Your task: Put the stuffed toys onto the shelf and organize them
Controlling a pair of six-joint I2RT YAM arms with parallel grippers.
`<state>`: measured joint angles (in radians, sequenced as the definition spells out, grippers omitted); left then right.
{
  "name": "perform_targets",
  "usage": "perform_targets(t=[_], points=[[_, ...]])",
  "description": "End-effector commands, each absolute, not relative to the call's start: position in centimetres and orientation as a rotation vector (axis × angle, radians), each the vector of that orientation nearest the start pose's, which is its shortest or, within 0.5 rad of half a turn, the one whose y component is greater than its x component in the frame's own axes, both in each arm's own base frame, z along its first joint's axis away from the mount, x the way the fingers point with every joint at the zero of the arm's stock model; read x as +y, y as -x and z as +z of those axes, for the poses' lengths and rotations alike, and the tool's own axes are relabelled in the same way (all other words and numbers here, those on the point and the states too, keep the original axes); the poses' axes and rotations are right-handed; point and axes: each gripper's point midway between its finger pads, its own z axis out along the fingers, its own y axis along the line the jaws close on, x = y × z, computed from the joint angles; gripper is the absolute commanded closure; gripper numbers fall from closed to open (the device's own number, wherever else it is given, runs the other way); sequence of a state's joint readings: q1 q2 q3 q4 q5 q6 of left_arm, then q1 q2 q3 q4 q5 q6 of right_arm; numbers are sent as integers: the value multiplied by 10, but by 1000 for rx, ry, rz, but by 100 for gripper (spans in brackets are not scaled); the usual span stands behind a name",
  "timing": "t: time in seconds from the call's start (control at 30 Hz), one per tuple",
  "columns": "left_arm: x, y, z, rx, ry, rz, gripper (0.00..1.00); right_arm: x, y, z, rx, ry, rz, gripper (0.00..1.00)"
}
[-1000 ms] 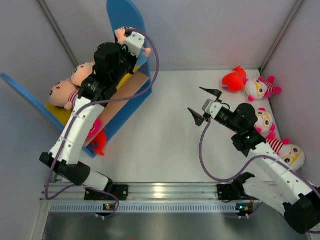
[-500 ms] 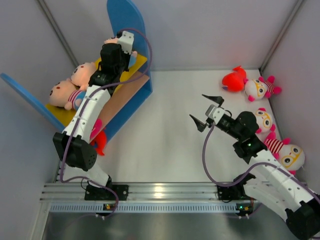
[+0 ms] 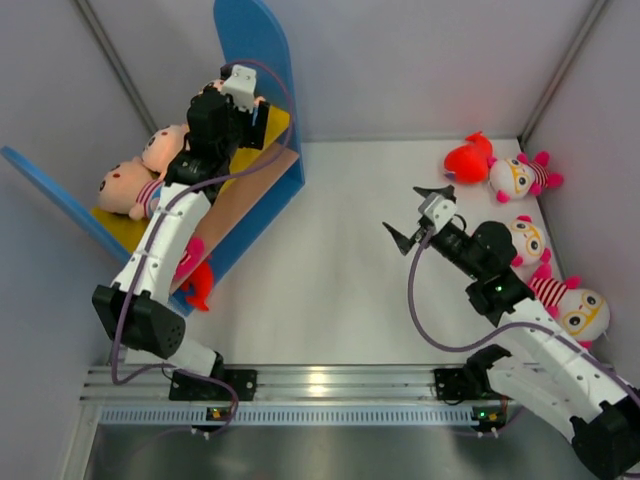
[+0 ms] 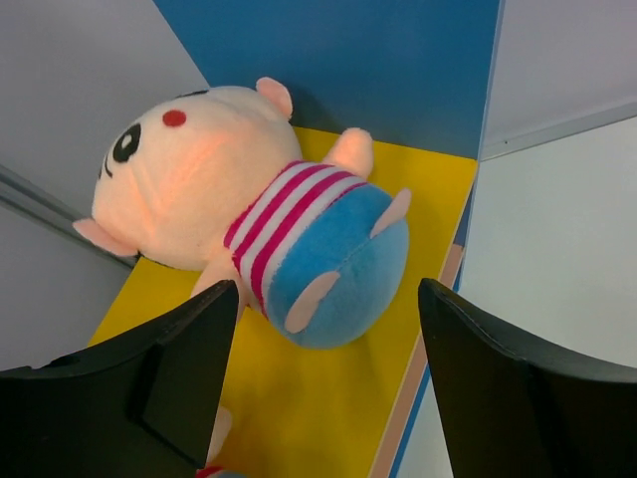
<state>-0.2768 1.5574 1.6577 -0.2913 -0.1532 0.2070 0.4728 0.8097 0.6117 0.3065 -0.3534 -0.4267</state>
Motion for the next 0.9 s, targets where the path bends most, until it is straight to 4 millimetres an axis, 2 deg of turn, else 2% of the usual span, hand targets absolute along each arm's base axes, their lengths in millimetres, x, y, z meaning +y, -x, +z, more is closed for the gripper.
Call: perform_targets(t=[0.0,0.03,0.07,0.1,0.13,0.17,0.2,0.23,0.27,0.3,0.33,0.37,0.4,0.43,0.5,0.53,0.6,0.63,0.67,0.7,0.73,0.77,0.8,0.83,0.87], points=[[-102,-447,419,1650,-295,16,20,170,-304,320,1329,629,284,0],[-105,-437,426,1639,-313,-1,20,164,-310,332,1369,524,309,1],[-112,-427,422,1657,-362,-35,20,148,-325,322,1462,408,244,1],[-116,-420,420,1667,-402,-44,20,139,-330,306,1565,356,214,1],[-117,-406,425,1657,-430,-60,20,129,-336,314,1599,260,207,1],[-128,-391,415,1693,-515,-122,20,112,-347,305,1660,142,138,1],[-131,-380,412,1694,-581,-130,20,101,-345,285,1765,96,94,1],[-134,-364,414,1683,-632,-156,20,88,-350,291,1778,-8,90,1],[-135,-350,409,1697,-682,-175,20,84,-354,282,1814,-34,85,1],[-141,-332,388,1736,-798,-220,19,77,-355,275,1848,-94,96,1],[-139,-312,388,1728,-848,-229,19,60,-359,271,1860,-164,80,1],[-138,-302,380,1745,-892,-234,19,55,-363,263,1884,-199,82,1],[-133,-286,361,1799,-963,-231,18,47,-365,261,1885,-267,95,1],[-127,-274,358,1806,-983,-211,18,32,-368,257,1886,-323,77,1],[-107,-259,341,1853,-1017,-119,18,23,-373,252,1885,-389,107,1],[-98,-252,332,1888,-1030,-81,17,9,-379,249,1879,-447,98,1],[-85,-241,312,1935,-1067,-18,17,-2,-388,246,1882,-501,111,1],[-74,-232,309,1954,-1063,26,17,-14,-401,242,1893,-532,88,1],[-71,-228,305,1964,-1066,39,16,-31,-407,241,1892,-575,53,1],[-67,-221,299,1972,-1072,47,16,-38,-419,253,1871,-581,41,1],[-66,-216,296,1980,-1076,43,16,-48,-432,235,1918,-607,12,1],[-65,-211,291,1994,-1084,37,16,-53,-439,229,1940,-622,-4,1],[-64,-207,288,1996,-1087,28,16,-61,-451,244,1912,-631,-13,1],[-64,-204,286,2000,-1087,20,16,-67,-462,226,1952,-654,-39,1],[-65,-202,284,2004,-1088,9,16,-74,-468,224,1952,-677,-62,1]])
